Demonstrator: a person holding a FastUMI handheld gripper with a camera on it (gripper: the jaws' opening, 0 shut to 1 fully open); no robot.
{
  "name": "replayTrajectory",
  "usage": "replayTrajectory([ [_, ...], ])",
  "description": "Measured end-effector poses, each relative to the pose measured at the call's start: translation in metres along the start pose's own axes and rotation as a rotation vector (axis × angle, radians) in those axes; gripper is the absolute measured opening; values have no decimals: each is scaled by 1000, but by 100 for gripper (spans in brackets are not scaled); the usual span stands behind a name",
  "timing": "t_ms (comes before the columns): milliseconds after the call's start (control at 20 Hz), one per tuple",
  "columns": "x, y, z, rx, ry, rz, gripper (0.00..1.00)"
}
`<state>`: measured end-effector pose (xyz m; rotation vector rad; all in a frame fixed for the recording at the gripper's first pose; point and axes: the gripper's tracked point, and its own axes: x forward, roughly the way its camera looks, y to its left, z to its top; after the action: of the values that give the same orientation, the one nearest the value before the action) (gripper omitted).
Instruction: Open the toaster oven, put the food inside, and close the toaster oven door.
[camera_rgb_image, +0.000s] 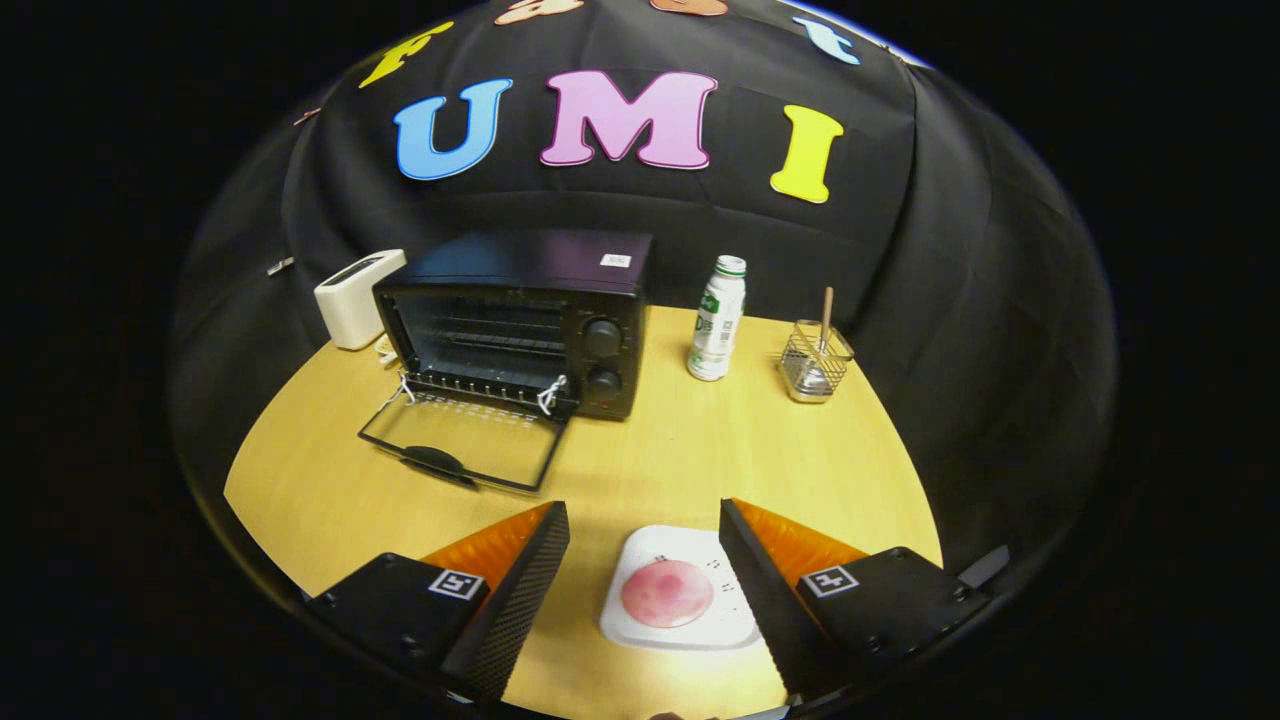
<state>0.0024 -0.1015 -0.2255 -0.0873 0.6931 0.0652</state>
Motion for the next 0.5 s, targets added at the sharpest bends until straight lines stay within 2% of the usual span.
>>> replayTrajectory([
  [250, 8, -64, -18, 46, 79, 19, 99],
  [500, 21, -99, -41, 113, 175, 52, 99],
])
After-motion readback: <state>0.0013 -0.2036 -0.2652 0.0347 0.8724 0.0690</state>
